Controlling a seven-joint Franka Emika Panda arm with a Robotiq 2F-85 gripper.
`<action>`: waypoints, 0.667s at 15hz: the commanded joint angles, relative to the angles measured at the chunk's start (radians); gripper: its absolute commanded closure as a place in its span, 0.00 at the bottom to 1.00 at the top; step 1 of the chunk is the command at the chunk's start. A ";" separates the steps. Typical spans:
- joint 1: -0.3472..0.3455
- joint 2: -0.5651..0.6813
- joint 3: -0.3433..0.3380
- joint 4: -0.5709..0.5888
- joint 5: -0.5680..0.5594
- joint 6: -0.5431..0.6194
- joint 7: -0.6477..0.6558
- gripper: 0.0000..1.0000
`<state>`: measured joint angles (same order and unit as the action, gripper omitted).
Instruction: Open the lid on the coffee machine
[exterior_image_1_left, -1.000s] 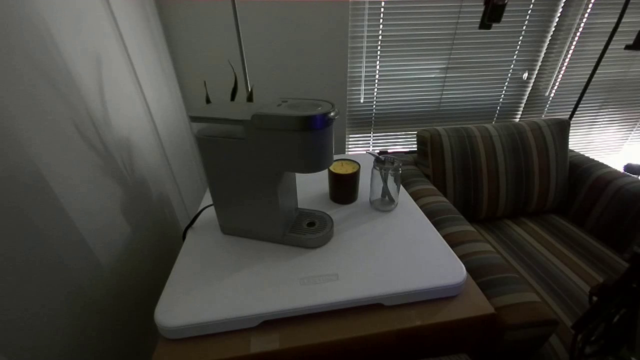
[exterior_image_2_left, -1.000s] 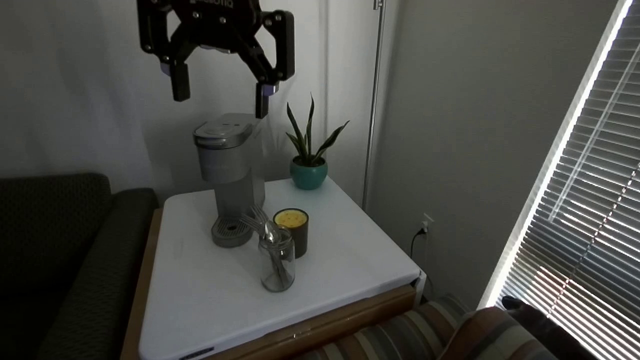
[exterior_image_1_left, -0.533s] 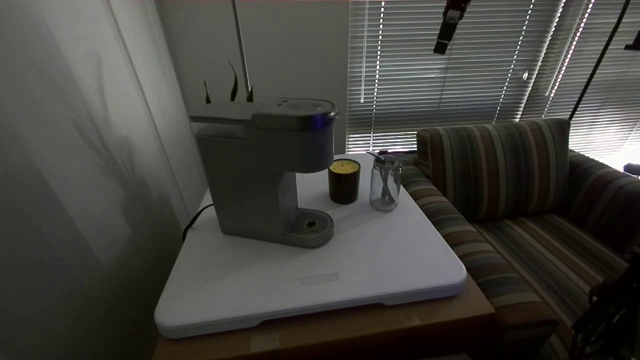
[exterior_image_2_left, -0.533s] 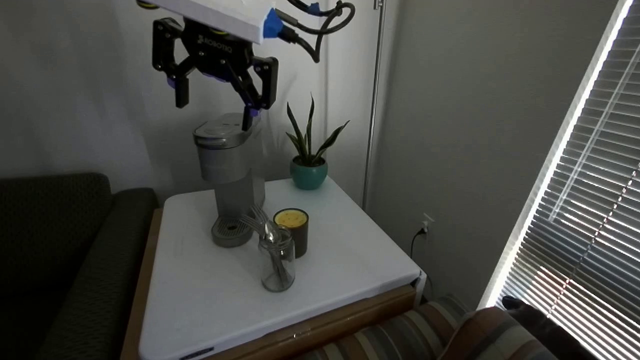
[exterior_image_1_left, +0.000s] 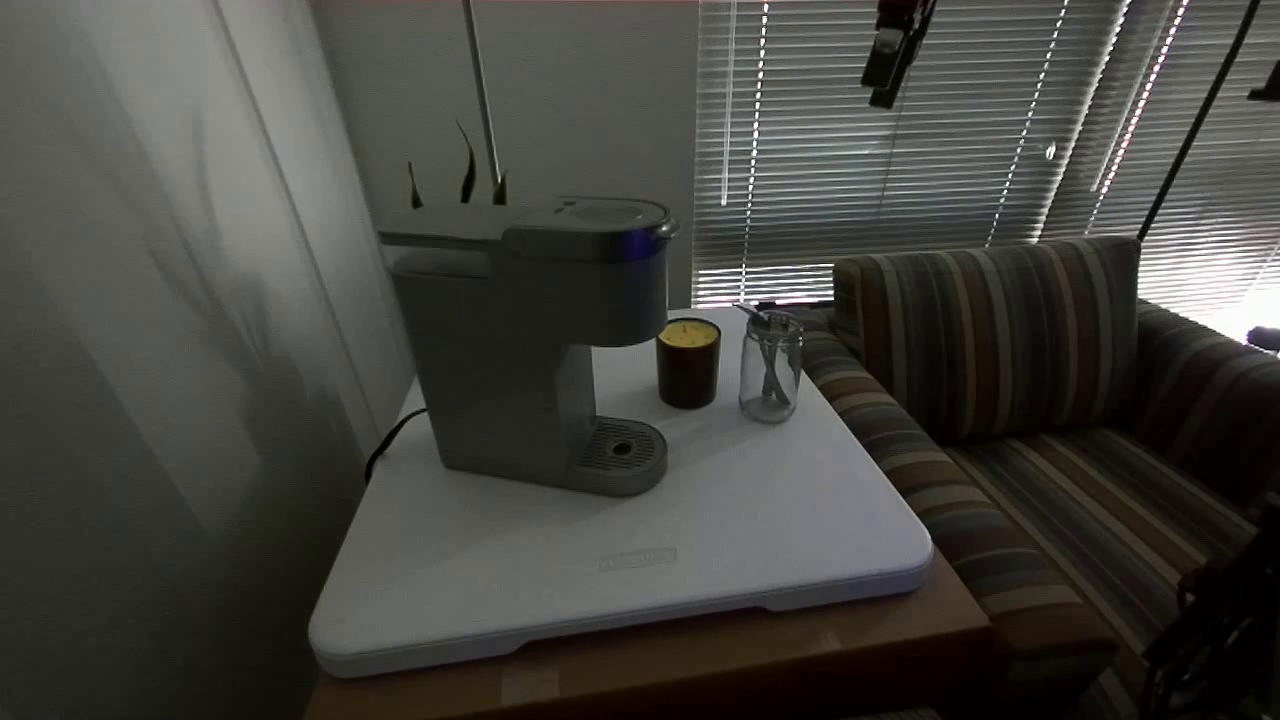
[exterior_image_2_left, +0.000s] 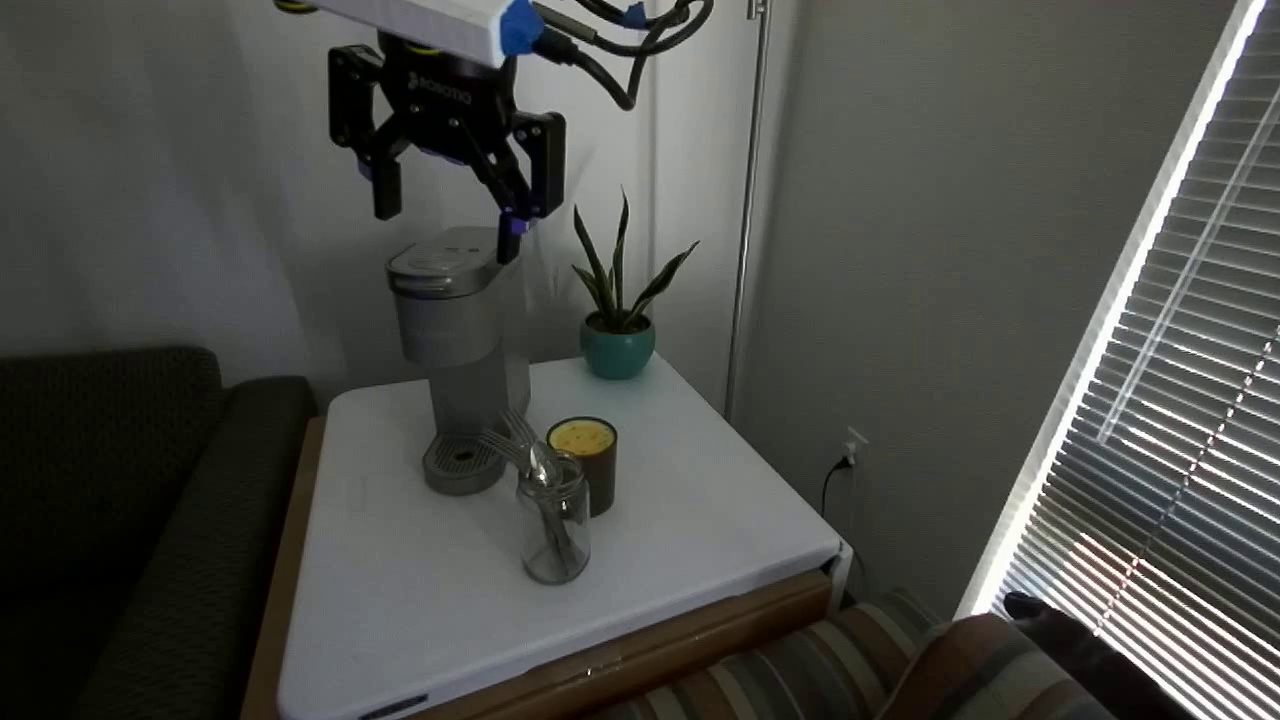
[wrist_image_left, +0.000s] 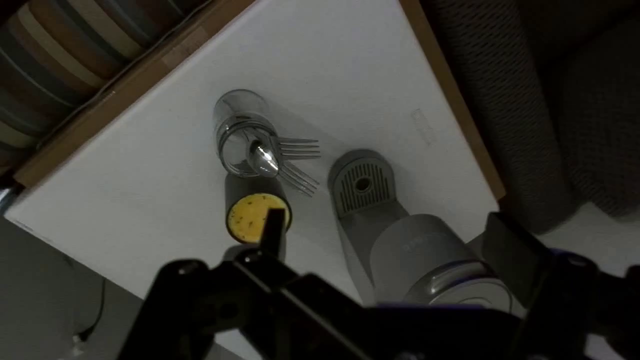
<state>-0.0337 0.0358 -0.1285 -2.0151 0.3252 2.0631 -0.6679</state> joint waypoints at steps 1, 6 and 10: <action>-0.015 0.013 0.025 0.005 -0.038 0.082 0.214 0.00; 0.001 0.058 0.053 -0.005 -0.060 0.210 0.558 0.00; 0.019 0.114 0.084 -0.041 -0.022 0.379 0.800 0.00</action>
<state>-0.0220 0.1108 -0.0636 -2.0298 0.2769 2.3307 0.0011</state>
